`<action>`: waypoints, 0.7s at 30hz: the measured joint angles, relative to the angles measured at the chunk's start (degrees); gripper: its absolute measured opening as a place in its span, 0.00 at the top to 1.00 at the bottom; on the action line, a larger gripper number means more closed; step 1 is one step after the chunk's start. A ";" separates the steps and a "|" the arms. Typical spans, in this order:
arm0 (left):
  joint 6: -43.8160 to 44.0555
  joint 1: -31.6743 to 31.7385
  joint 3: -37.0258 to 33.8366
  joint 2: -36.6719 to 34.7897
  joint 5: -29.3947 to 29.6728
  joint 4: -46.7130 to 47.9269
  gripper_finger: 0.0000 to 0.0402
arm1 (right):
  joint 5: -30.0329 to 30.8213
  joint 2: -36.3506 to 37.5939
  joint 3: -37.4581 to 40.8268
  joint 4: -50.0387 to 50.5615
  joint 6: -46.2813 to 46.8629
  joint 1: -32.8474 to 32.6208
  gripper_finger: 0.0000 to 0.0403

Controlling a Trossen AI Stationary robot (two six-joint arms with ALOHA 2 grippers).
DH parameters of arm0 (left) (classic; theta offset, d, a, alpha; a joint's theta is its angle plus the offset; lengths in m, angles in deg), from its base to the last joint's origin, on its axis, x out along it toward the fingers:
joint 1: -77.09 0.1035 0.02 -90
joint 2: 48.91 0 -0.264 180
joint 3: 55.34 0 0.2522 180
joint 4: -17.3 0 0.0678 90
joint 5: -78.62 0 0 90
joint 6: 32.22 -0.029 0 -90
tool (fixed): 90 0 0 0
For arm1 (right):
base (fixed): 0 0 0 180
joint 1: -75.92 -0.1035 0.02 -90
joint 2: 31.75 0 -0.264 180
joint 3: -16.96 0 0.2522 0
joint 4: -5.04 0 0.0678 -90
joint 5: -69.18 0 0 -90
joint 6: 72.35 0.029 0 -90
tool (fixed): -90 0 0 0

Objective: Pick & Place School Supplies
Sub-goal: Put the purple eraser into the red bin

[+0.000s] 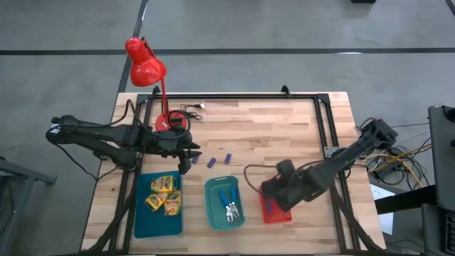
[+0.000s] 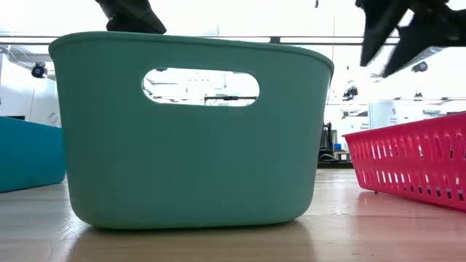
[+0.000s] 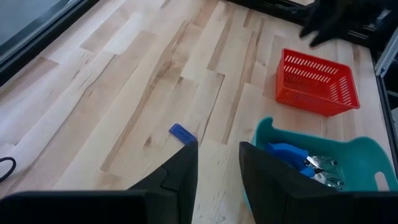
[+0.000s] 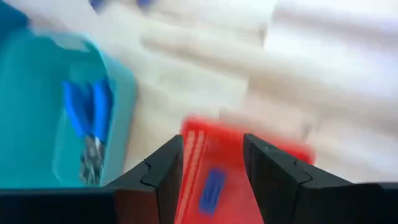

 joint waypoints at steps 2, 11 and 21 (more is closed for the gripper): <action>0.00 -0.01 0.02 -0.01 0.00 -0.01 0.70 | 5.86 2.76 1.02 0.67 -2.58 0.01 0.62; -0.01 -0.01 0.02 -0.02 0.00 -0.20 0.70 | 19.12 17.90 9.98 -6.54 -28.24 2.96 0.59; -0.01 -0.01 0.02 0.00 -0.02 -0.26 0.70 | 14.02 35.20 27.44 -28.00 -62.29 16.50 0.55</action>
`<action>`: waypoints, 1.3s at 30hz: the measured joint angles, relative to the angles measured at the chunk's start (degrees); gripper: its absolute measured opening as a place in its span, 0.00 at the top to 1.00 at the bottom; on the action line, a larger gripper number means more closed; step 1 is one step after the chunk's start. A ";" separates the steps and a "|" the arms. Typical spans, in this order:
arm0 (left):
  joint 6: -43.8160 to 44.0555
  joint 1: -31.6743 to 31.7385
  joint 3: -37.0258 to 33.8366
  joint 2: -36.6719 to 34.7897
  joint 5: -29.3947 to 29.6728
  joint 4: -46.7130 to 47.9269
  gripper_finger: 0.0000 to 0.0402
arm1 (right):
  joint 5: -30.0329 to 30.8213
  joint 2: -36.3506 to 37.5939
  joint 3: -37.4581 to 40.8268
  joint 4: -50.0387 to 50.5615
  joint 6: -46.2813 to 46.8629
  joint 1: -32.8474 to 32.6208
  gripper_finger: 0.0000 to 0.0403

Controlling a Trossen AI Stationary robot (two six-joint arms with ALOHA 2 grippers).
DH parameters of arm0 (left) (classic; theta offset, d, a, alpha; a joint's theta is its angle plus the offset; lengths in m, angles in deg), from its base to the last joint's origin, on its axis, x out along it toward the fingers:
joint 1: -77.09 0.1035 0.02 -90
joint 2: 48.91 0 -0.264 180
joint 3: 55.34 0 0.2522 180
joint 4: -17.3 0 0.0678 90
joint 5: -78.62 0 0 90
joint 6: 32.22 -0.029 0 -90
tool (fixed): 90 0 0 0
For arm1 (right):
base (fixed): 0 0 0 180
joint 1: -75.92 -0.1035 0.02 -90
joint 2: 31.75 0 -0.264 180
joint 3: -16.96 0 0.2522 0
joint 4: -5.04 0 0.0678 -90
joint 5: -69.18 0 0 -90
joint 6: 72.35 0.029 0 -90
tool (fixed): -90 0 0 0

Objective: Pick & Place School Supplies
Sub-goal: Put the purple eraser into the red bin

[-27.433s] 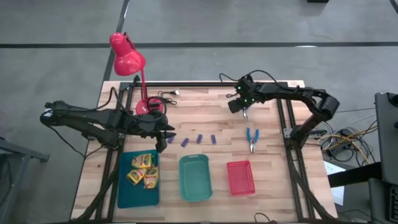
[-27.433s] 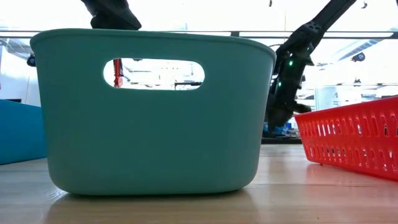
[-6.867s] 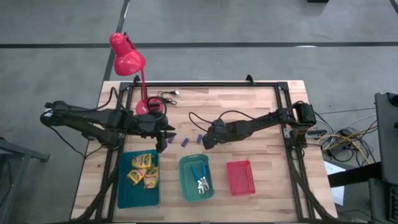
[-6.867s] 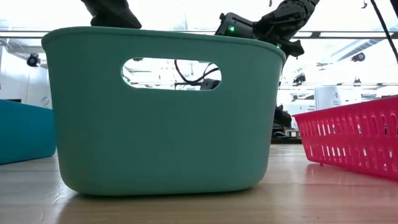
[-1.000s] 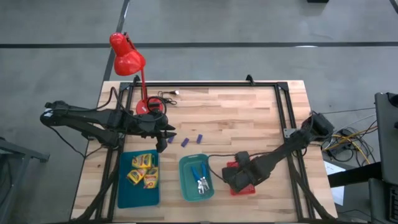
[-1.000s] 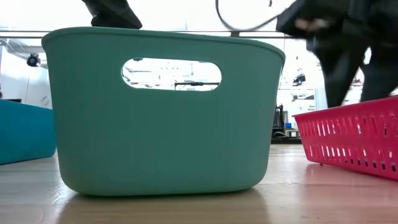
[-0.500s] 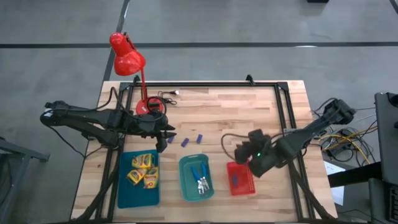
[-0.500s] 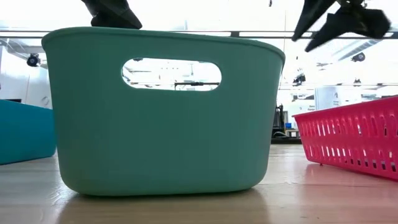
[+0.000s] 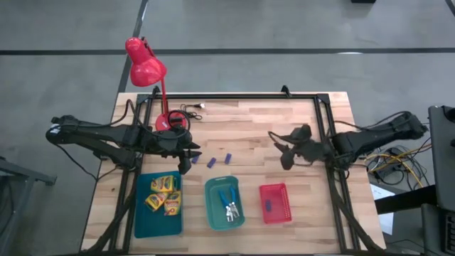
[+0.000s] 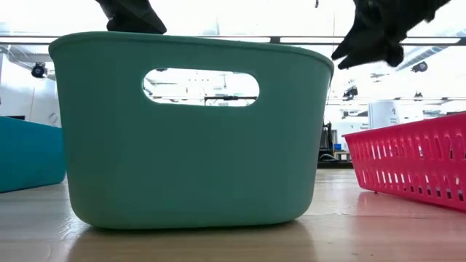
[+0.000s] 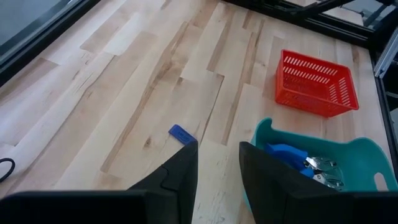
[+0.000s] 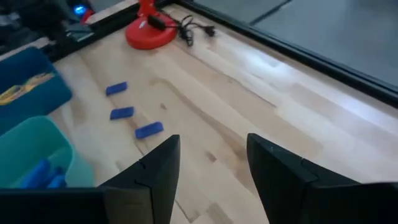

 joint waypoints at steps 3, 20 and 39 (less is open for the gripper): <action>0.00 0.00 -0.01 -0.01 0.00 0.01 0.70 | -7.29 4.20 5.33 -7.60 -6.69 5.25 0.55; 0.00 0.00 0.00 0.00 -0.02 0.08 0.70 | -16.91 9.67 10.88 -19.36 -28.32 16.83 0.54; 0.00 0.00 -0.02 -0.01 -0.04 0.11 0.70 | -32.45 8.15 10.19 -21.47 -34.01 27.21 0.54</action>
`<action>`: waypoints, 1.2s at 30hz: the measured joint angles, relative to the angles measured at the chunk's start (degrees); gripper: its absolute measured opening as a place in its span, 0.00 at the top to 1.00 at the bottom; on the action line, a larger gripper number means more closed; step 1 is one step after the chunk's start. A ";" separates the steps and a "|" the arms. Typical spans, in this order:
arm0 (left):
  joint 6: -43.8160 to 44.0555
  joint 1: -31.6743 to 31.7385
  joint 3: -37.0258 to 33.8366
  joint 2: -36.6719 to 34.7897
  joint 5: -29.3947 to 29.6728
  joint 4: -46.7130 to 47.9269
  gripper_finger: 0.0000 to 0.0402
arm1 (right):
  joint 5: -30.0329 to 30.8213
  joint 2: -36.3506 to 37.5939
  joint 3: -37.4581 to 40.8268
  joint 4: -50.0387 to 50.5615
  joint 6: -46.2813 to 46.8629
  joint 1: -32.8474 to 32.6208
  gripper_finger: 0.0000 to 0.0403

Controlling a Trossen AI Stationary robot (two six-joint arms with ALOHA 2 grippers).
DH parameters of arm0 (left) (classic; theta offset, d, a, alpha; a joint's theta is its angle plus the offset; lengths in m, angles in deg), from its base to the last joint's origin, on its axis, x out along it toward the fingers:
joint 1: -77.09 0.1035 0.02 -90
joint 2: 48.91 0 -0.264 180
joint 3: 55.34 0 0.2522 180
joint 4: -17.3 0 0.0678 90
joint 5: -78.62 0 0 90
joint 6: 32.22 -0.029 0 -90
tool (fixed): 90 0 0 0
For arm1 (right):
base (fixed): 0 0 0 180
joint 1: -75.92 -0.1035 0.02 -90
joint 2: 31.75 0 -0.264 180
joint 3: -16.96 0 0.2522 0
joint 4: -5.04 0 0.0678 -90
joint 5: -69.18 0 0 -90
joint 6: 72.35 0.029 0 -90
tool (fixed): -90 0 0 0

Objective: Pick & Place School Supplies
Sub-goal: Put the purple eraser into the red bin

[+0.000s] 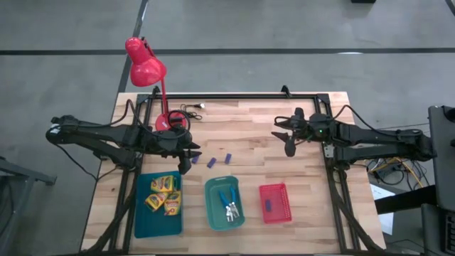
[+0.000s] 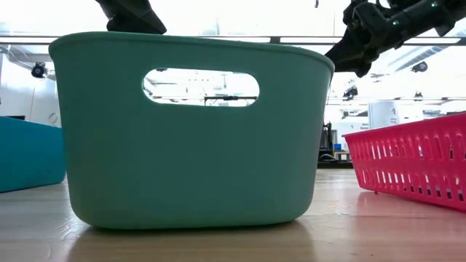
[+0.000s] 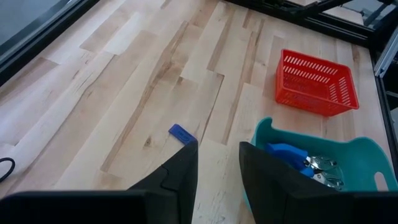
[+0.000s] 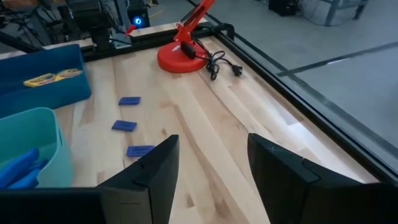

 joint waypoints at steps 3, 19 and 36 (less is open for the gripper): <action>0.00 0.01 0.02 0.00 0.00 0.00 0.70 | 0.00 0.00 0.00 0.00 -0.01 0.00 0.55; 5.24 0.01 0.01 0.01 -0.01 -0.49 0.70 | 0.09 0.00 0.00 0.02 -0.01 -0.02 0.54; 35.72 2.16 0.02 -0.07 -2.28 7.46 0.70 | 0.09 0.00 0.00 0.02 -0.01 -0.03 0.54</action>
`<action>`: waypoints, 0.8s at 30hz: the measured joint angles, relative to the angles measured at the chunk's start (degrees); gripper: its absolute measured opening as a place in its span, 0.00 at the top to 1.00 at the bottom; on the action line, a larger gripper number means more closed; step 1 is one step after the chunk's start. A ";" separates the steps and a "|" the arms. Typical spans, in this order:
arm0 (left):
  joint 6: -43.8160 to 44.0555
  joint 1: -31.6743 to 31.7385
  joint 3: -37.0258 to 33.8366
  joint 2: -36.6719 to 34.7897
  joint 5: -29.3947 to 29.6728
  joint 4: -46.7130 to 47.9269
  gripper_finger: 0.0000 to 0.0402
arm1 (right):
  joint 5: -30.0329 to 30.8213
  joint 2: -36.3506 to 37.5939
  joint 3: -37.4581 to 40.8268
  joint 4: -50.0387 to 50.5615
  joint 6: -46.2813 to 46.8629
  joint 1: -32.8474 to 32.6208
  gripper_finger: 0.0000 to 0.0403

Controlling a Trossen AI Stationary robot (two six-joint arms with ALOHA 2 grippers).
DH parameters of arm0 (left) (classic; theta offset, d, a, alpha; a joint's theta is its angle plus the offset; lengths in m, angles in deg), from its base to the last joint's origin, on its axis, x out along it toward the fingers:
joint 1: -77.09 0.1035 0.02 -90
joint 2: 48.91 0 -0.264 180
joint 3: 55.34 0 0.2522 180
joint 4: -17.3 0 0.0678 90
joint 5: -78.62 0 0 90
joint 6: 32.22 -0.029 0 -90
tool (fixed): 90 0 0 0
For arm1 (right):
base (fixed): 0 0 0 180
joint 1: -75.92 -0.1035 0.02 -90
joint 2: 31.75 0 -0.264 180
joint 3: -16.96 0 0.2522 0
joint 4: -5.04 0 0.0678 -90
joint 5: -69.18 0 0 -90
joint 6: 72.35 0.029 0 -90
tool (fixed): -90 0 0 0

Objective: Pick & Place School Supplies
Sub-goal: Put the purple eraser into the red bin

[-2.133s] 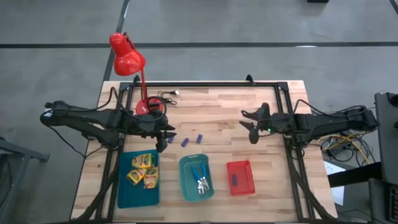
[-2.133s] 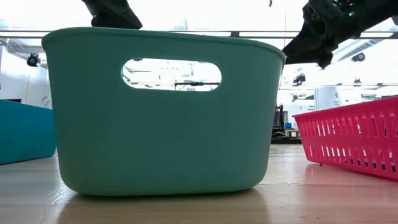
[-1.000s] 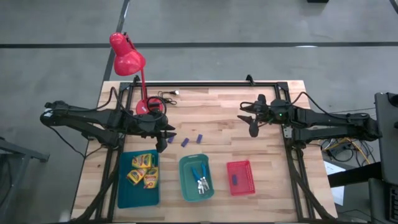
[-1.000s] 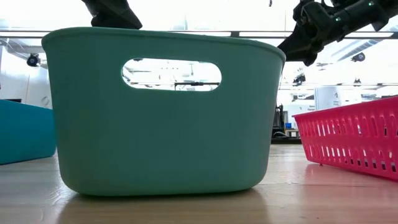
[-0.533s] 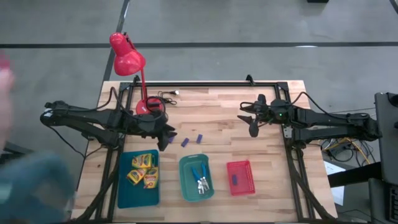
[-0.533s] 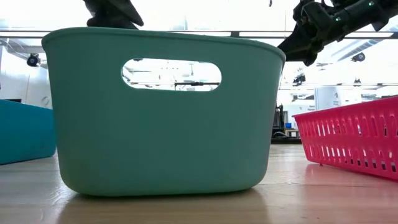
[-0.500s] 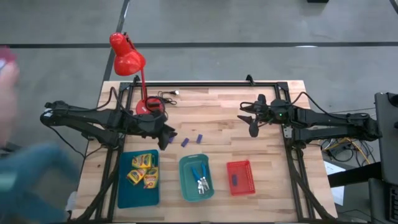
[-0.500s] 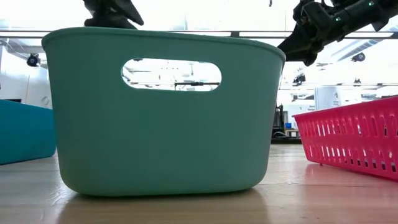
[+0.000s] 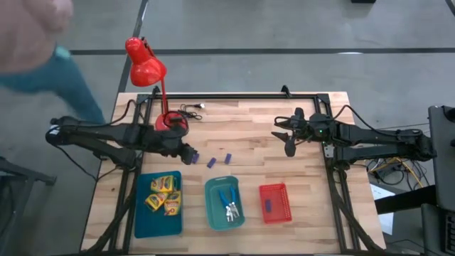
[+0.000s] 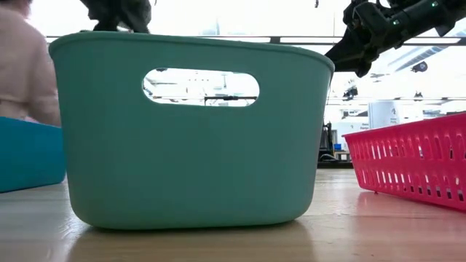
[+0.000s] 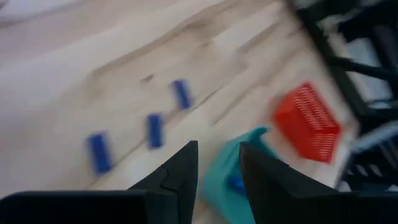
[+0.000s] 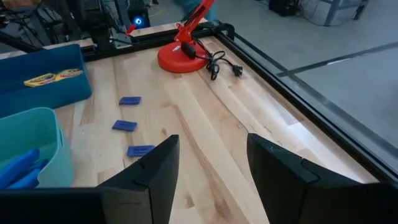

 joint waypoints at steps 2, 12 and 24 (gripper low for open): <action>3.03 1.32 0.00 0.00 -0.42 4.31 0.70 | 0.00 0.00 0.00 0.00 0.00 -0.01 0.54; 4.47 6.06 0.00 4.72 -5.58 6.23 0.70 | 0.02 0.00 0.00 0.02 0.01 -0.02 0.55; 9.19 9.36 0.00 14.42 -13.49 11.81 0.70 | 0.02 0.00 0.00 0.02 0.01 -0.02 0.54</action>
